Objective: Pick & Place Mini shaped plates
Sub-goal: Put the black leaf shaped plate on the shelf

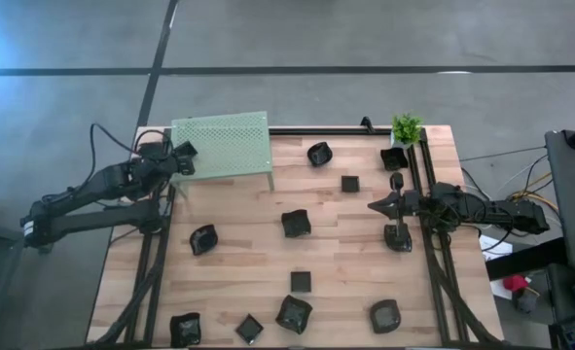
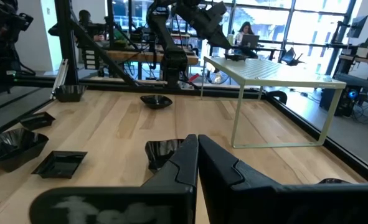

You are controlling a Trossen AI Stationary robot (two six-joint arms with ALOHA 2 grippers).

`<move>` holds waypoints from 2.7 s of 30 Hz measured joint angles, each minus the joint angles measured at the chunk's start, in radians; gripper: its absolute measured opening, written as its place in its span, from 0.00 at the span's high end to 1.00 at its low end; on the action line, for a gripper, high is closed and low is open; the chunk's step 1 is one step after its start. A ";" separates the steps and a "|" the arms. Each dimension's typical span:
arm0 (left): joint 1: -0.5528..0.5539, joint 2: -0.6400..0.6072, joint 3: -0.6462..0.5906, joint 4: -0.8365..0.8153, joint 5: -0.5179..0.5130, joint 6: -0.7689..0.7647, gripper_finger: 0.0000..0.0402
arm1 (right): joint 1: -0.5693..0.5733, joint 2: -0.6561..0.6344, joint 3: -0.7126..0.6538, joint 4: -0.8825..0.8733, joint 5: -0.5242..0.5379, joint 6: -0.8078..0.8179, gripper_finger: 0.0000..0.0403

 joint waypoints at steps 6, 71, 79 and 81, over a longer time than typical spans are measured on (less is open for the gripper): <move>0.000 0.000 0.051 0.000 0.024 0.112 0.80 | 0.000 0.000 0.000 0.000 0.000 0.000 0.98; -1.028 0.364 0.130 -0.171 0.249 -0.431 1.00 | 0.000 0.000 0.000 0.000 -0.001 0.008 0.98; -1.023 0.391 0.129 -0.227 0.349 -0.617 1.00 | 0.000 0.000 0.000 0.000 -0.001 0.008 0.98; -1.023 0.399 0.129 -0.227 0.358 -0.648 1.00 | 0.000 0.000 0.000 0.000 -0.001 0.008 0.98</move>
